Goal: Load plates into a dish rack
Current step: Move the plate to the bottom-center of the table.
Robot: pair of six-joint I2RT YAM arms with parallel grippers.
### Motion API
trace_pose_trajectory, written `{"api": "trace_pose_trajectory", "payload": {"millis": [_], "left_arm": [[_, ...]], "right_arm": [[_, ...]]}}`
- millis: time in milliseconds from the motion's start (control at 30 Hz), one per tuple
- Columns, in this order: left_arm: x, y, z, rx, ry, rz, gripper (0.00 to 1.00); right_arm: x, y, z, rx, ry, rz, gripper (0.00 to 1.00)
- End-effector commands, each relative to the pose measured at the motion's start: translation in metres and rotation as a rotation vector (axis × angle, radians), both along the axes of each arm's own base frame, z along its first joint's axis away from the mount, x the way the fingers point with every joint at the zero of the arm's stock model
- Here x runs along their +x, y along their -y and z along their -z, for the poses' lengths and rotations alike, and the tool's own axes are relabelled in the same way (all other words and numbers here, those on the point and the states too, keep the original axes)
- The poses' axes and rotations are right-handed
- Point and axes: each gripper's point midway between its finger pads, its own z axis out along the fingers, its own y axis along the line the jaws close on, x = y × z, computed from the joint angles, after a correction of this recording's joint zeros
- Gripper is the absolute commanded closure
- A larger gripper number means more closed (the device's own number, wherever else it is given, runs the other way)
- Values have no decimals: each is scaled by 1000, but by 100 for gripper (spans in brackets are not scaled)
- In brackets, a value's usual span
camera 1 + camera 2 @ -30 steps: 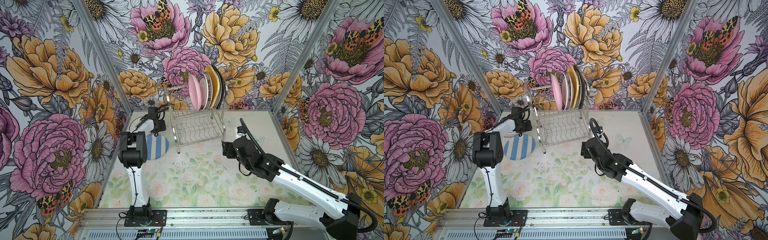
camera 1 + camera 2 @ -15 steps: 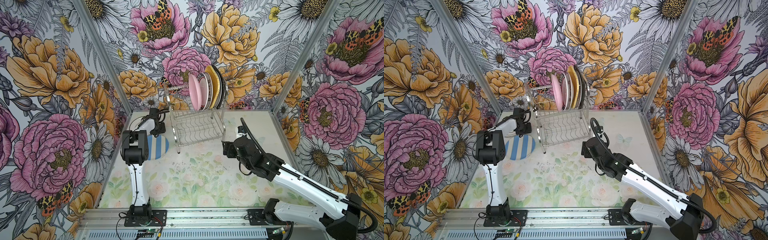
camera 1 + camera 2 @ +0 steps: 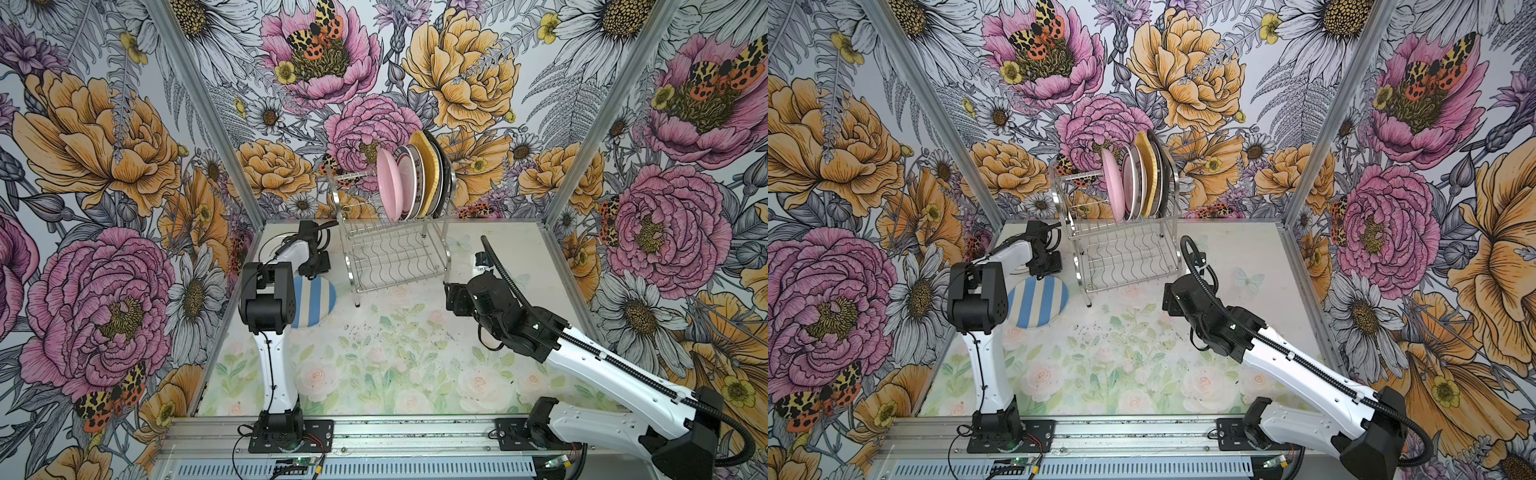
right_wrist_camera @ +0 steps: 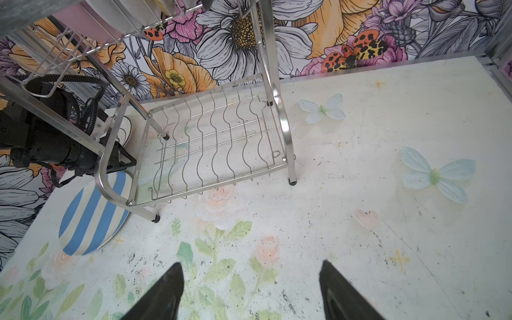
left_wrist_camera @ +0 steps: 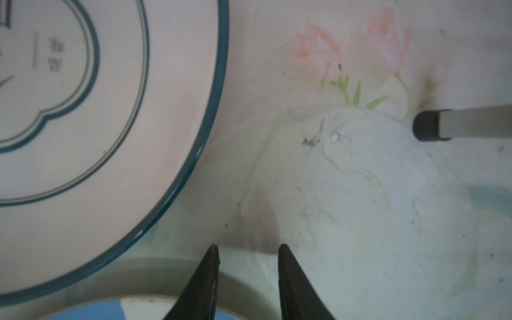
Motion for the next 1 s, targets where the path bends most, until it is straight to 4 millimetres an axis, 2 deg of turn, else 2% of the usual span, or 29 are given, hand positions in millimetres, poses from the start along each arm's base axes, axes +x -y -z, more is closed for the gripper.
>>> {"api": "trace_pose_trajectory", "payload": {"millis": [0,133,233,333,467,500,533,700,833,967], "left_arm": [[-36,-4,1,25,-83,-33,63],[-69,-7,6,28,-133,-48,64],[-90,-4,2,14,-147,-55,64],[-100,-1,-8,-8,-130,-54,63],[-103,-8,-25,-29,-87,-71,52],[-101,-12,-40,-41,-45,-84,47],[-102,-17,-44,-56,-27,-99,41],[-111,-63,-56,-123,66,-260,27],[-116,-102,-60,-208,148,-410,22],[-115,-121,-53,-200,139,-437,19]], "right_arm": [[0,2,-12,29,25,3,23],[-1,3,-13,31,28,4,23],[-1,3,-12,29,27,2,23],[-1,2,-12,26,27,1,22],[1,0,-10,16,23,-6,22],[1,0,-11,17,25,-8,22],[1,0,-12,19,26,-7,22],[0,1,-13,22,30,-4,22],[1,-1,-12,17,26,-11,22],[3,-4,-13,15,26,-19,22]]}}
